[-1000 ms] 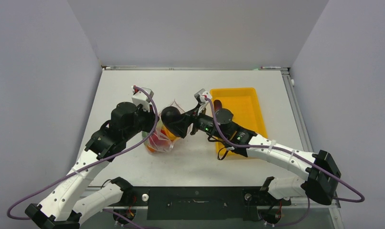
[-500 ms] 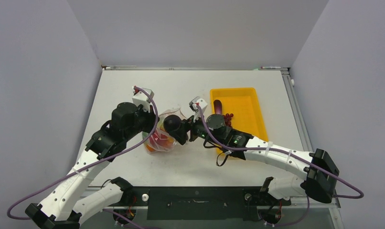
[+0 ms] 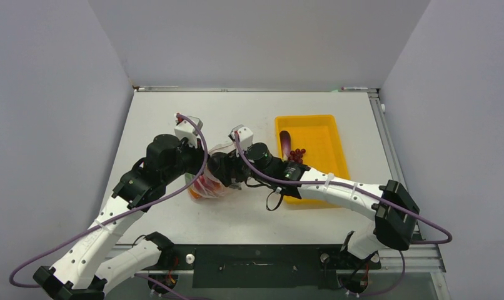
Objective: Place the food in the zip-top bag and seal the zipper
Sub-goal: Place the fake vegetable in the zipper food storage bag.
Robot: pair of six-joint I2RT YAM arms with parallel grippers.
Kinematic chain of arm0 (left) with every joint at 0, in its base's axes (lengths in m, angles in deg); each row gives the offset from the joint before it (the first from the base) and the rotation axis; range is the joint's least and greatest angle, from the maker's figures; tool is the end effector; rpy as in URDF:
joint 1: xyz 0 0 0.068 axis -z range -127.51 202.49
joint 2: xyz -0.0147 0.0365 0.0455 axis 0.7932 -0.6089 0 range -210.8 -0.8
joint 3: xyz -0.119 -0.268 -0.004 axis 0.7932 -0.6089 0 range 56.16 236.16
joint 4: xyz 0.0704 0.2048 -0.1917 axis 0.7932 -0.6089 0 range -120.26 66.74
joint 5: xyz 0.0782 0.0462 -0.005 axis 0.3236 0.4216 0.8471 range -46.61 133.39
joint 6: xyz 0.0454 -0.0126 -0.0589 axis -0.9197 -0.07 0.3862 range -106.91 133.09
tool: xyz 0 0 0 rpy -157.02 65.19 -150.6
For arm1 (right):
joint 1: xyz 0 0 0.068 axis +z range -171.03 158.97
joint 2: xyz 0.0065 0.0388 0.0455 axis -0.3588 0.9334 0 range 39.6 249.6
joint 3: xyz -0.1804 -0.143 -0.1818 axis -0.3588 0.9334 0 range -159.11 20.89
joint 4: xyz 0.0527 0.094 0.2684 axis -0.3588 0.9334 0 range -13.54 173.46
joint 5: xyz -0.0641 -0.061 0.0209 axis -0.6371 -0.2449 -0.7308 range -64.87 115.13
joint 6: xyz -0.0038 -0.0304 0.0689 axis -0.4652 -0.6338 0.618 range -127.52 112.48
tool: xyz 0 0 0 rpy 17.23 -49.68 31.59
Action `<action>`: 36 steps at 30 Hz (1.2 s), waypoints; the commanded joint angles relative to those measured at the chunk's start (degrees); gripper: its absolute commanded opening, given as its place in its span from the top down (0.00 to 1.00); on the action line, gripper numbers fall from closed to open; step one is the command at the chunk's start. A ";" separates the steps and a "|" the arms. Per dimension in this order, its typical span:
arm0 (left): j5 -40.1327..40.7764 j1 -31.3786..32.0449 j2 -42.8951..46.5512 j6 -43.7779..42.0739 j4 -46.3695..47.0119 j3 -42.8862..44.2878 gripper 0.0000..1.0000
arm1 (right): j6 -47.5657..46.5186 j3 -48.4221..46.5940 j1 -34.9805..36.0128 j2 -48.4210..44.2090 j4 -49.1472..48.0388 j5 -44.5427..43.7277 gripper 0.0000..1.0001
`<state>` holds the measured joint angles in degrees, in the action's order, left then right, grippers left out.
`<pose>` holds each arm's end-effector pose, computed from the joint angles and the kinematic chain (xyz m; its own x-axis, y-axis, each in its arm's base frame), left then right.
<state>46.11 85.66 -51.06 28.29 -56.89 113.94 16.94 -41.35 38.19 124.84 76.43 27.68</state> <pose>0.1905 -0.1208 0.3675 -0.4896 0.0070 -0.8719 0.3962 0.8926 -0.2153 0.2017 0.3442 0.2921 -0.5459 -0.1080 -0.8308 -0.7176 0.5722 0.3971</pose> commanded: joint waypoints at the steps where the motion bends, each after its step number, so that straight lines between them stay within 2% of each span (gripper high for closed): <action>1: -1.93 -0.30 0.75 -0.59 2.76 0.44 1.00 | 1.02 -5.95 0.46 2.15 3.18 -2.37 0.56; 14: -7.02 -0.30 3.24 -1.14 5.10 -0.47 1.00 | 2.38 -14.85 0.63 9.12 9.75 -6.11 0.53; 20: -7.74 -0.30 3.30 -1.23 5.33 -0.59 1.00 | 2.86 -17.84 0.69 10.73 10.17 -6.34 0.40; 24: -7.43 -0.30 3.37 -1.23 5.37 -0.56 1.00 | 2.73 -18.62 0.76 10.74 10.29 -5.87 0.22; 29: -7.02 -0.30 3.41 -1.18 5.26 -0.57 1.00 | 1.75 -17.80 0.77 8.88 9.47 -4.59 0.06; 36: -6.39 -0.30 3.33 -1.14 5.08 -0.60 1.00 | 1.04 -15.90 0.77 5.35 8.79 -3.89 0.01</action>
<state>43.09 84.94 -48.41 26.30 -54.57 113.29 18.34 -56.89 38.37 135.15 89.43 23.52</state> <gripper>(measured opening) 0.004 0.982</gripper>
